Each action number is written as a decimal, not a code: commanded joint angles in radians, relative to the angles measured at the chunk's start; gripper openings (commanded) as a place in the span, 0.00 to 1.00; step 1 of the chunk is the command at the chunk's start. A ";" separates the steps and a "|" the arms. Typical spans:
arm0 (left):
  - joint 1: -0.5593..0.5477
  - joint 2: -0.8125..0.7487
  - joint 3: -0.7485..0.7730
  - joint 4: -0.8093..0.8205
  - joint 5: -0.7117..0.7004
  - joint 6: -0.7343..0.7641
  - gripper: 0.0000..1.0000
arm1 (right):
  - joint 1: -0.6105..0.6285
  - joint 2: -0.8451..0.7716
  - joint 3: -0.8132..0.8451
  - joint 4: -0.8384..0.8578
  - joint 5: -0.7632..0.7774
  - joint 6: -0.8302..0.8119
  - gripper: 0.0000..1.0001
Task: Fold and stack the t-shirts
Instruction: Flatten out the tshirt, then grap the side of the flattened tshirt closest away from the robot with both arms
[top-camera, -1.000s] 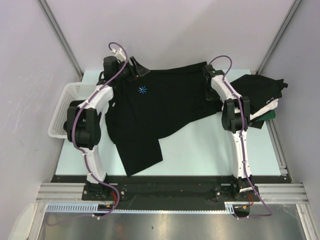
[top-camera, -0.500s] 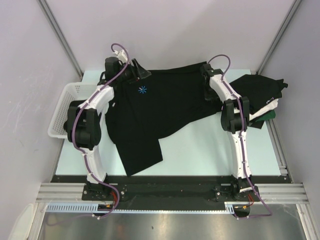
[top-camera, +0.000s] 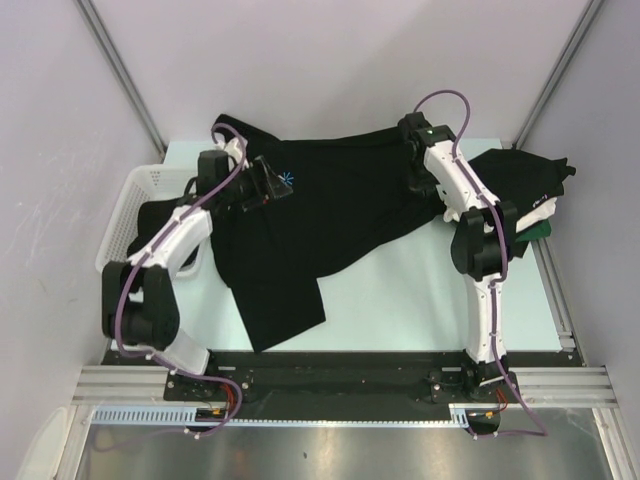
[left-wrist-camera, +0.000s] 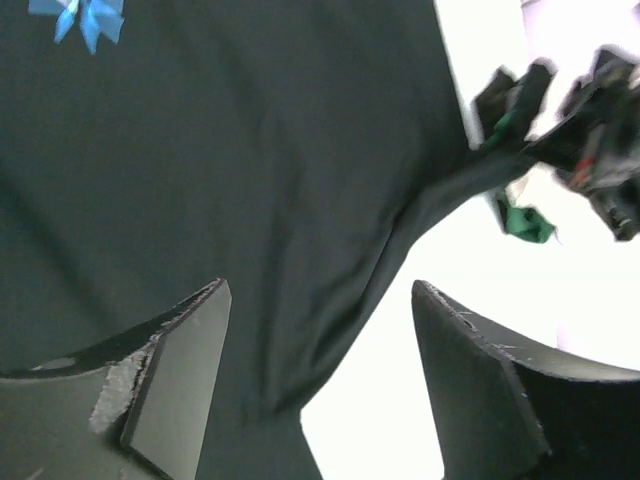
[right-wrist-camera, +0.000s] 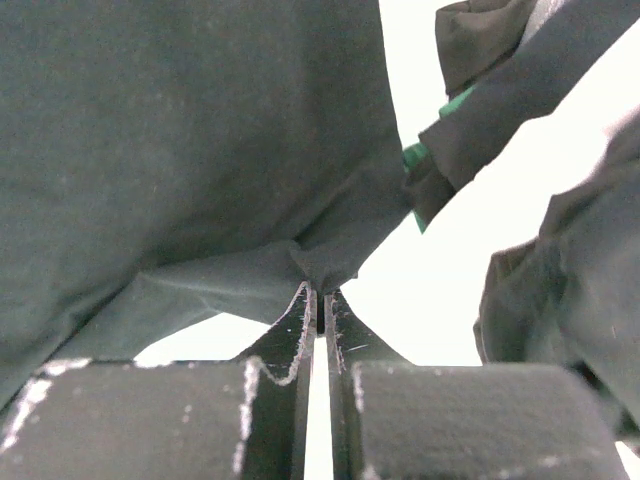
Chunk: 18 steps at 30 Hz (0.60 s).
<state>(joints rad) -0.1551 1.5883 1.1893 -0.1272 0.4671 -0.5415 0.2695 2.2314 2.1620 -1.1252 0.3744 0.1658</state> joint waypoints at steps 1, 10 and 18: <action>-0.027 -0.171 -0.128 -0.098 -0.087 -0.024 0.81 | 0.002 -0.059 -0.033 -0.010 -0.022 0.012 0.00; -0.095 -0.392 -0.318 -0.288 -0.135 -0.107 0.94 | 0.000 -0.082 -0.071 -0.001 -0.069 0.011 0.00; -0.190 -0.540 -0.474 -0.454 -0.235 -0.172 0.97 | 0.013 -0.088 -0.085 0.002 -0.086 0.011 0.00</action>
<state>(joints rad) -0.2924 1.1221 0.7845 -0.4854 0.3080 -0.6464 0.2729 2.2082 2.0762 -1.1244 0.3050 0.1658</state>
